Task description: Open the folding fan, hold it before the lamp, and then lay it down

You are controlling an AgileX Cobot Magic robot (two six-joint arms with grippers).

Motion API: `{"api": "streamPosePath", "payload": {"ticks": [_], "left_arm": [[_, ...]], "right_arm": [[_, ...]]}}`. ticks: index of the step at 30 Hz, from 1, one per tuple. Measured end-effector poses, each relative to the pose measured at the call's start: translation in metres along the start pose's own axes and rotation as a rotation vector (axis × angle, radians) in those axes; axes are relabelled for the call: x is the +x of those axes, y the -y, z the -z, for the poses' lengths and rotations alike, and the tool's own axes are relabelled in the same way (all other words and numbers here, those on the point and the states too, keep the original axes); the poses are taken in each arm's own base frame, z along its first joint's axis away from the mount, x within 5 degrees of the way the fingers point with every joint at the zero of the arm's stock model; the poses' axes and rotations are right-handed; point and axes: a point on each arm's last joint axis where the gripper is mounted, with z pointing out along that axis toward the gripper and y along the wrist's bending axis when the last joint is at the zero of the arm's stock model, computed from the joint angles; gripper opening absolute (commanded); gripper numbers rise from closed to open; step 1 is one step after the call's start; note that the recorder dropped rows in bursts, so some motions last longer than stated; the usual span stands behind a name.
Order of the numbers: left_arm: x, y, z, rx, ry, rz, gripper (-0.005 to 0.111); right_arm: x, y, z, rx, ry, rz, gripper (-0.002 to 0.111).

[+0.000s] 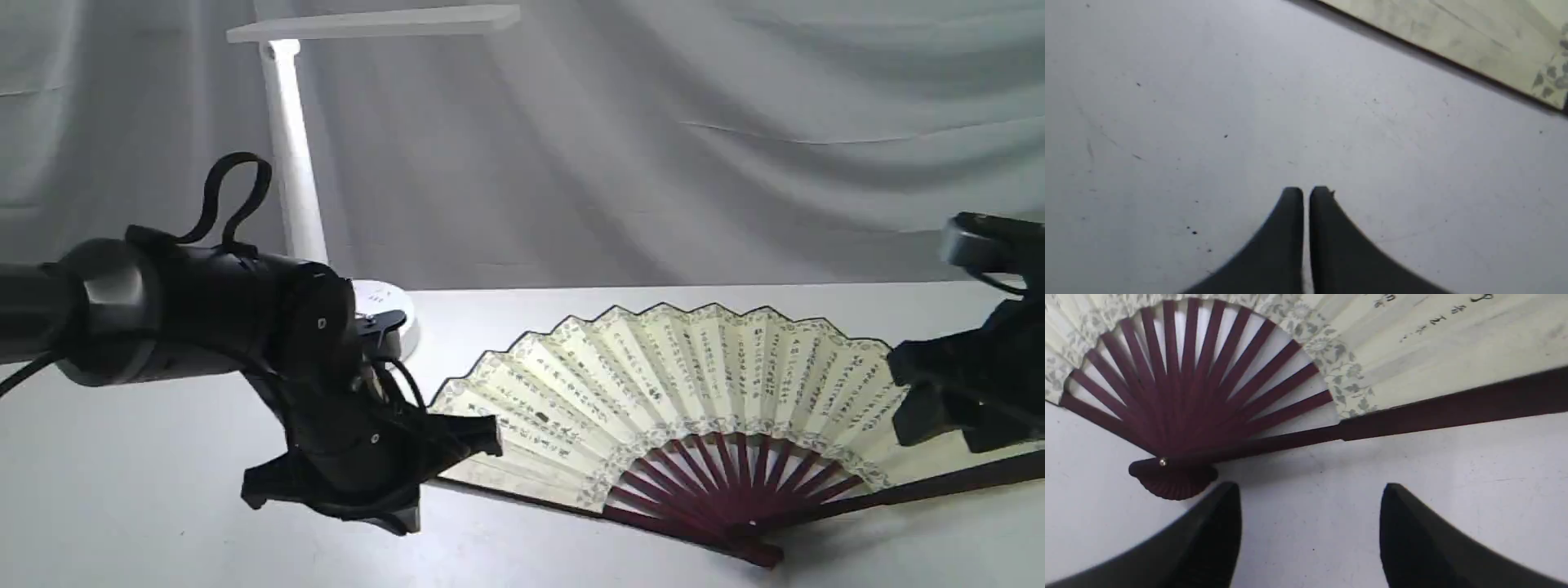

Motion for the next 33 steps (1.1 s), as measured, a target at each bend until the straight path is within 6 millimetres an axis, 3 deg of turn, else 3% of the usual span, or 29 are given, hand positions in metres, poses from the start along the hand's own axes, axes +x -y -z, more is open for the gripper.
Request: {"api": "streamPosePath", "payload": {"ticks": [3, 10, 16, 26, 33], "left_arm": [[-0.005, -0.005, 0.009, 0.001, 0.007, -0.067, 0.000], [-0.028, -0.041, 0.060, 0.003, 0.084, -0.160, 0.000], [-0.039, -0.083, 0.085, -0.041, 0.062, -0.164, 0.000], [-0.041, -0.147, 0.093, -0.167, -0.010, -0.141, 0.000], [-0.036, -0.162, 0.093, -0.236, -0.051, -0.203, 0.000]], "right_arm": [[0.000, -0.014, -0.004, 0.016, -0.017, 0.060, 0.045], [0.000, -0.037, -0.011, 0.029, -0.032, 0.159, 0.036], [-0.003, -0.035, -0.011, 0.061, 0.002, 0.146, 0.023], [-0.003, -0.034, -0.011, 0.064, -0.002, 0.141, 0.020], [-0.005, -0.030, -0.010, 0.110, 0.023, 0.119, 0.000]]}}
